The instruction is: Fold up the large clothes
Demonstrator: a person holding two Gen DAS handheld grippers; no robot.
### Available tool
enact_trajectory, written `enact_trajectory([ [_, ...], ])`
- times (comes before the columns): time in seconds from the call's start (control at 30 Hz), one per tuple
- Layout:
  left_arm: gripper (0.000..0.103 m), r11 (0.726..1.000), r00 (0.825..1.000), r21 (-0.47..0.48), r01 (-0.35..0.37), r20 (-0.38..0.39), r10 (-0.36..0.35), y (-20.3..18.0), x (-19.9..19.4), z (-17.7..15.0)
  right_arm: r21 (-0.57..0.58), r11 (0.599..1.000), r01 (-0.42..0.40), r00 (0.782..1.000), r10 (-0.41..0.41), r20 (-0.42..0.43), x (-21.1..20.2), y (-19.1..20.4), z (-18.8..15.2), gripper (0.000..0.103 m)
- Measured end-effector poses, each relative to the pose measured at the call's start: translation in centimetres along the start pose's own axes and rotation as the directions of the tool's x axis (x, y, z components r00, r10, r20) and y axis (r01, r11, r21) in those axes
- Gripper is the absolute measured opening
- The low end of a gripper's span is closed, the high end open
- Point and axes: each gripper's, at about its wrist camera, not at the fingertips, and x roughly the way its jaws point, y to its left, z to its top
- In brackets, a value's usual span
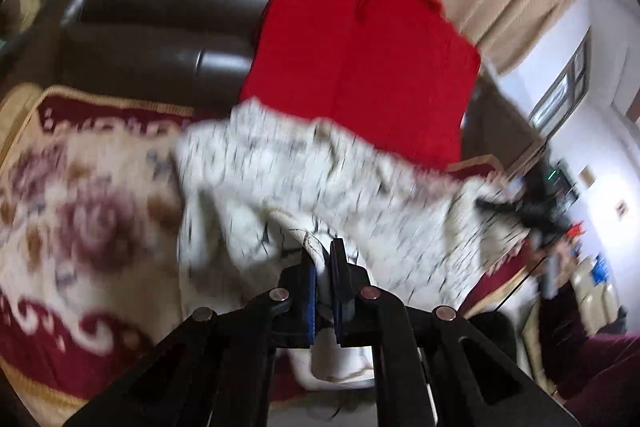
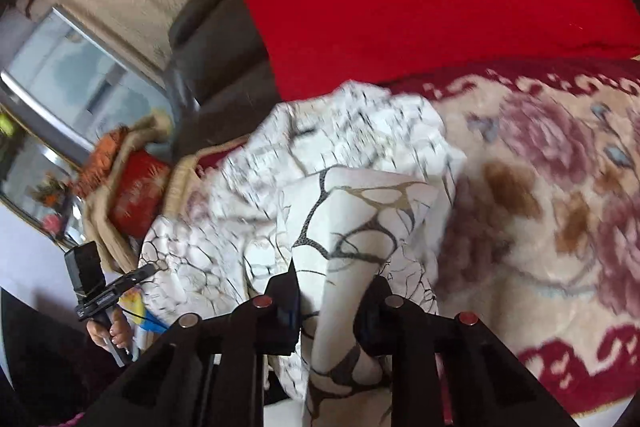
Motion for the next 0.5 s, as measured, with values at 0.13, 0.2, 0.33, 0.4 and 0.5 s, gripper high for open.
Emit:
enact_trajectory([
  [0.13,0.006,0.998,0.998,-0.067,-0.015,0.054,0.019,2.7,1.4,5.3,0.110,0.993,-0.051,0.989,0.035,0.141,-0.7,-3.6,4.0,0.022],
  [0.2,0.006,0.988,0.997,-0.146,-0.039,0.061,0.049,4.4,2.8,6.7,0.172,0.982,-0.084,0.982,0.052,0.181,-0.1,-6.0,5.9,0.025],
  [0.33,0.006,0.965,0.995,-0.246,-0.095,0.017,0.102,7.9,6.9,7.4,0.272,0.954,-0.126,0.985,0.089,0.146,1.9,-8.9,6.7,0.025],
  [0.4,0.006,0.964,0.995,-0.248,-0.094,0.003,0.098,8.4,8.0,6.6,0.261,0.957,-0.127,0.990,0.104,0.100,2.6,-9.0,6.2,0.025],
  [0.5,0.006,0.969,0.997,-0.233,-0.080,-0.019,0.077,8.0,9.5,5.7,0.236,0.968,-0.090,0.996,0.082,0.040,2.9,-8.9,5.0,0.026],
])
